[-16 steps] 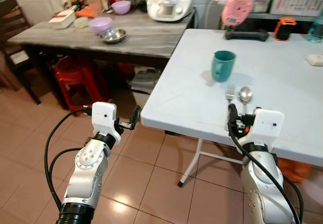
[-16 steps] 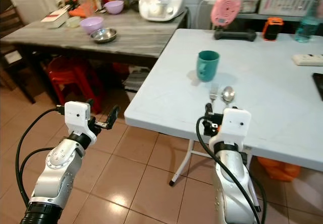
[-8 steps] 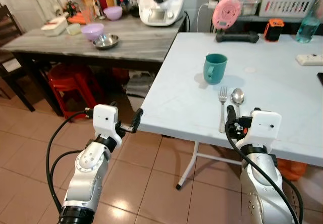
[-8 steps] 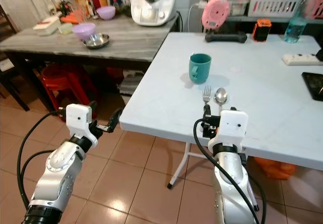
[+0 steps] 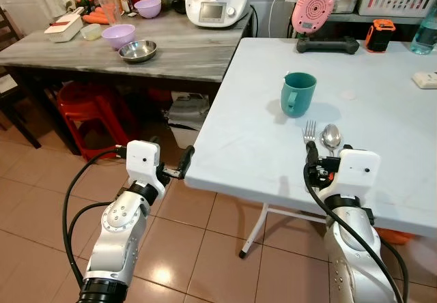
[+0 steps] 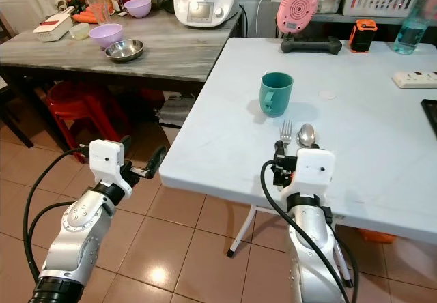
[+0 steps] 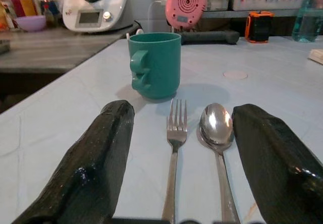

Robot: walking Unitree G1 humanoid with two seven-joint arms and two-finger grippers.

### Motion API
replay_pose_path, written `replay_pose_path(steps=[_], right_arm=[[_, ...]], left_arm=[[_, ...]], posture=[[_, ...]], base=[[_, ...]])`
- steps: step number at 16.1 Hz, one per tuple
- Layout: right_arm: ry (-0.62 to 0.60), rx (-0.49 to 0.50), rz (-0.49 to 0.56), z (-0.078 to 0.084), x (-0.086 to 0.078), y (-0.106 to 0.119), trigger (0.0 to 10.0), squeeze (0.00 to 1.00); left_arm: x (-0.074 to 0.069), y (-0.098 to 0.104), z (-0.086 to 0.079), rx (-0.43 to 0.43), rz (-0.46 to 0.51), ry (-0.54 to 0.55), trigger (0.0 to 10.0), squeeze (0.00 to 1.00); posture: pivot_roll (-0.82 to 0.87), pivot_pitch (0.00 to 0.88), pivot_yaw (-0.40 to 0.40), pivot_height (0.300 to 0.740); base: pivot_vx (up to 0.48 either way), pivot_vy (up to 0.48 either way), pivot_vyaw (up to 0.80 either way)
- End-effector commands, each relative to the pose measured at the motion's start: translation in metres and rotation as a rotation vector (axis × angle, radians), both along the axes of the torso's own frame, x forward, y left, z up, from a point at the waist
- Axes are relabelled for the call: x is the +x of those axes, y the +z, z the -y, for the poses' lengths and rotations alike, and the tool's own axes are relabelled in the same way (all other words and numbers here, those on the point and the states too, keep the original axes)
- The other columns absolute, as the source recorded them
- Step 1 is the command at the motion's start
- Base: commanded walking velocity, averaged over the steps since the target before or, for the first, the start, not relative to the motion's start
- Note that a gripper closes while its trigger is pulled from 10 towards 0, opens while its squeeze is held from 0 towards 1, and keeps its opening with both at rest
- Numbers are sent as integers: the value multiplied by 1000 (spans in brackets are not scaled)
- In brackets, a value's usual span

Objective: Setting the table

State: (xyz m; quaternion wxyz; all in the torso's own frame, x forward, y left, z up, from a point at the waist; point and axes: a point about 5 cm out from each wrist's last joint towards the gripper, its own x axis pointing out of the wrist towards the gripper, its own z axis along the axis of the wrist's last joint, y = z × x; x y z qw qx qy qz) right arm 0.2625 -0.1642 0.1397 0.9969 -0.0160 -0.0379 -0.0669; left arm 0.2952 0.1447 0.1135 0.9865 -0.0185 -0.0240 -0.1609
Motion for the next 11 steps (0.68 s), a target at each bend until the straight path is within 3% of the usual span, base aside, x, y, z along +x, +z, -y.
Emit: replay_pose_path(steps=[1,11], right_arm=[[6,-1,5,-1,0,1,10000,0],[21,-7,-8,-3,-2,-3,10000,0]], left_arm=[[0,3,1,1,11,-16,10000,0],[-2,2,4,-18,17,-45,10000,0]], posture=[[-88,0,92,740],[-89,0,89,740]], base=[[322,0,0],[280,0,0]])
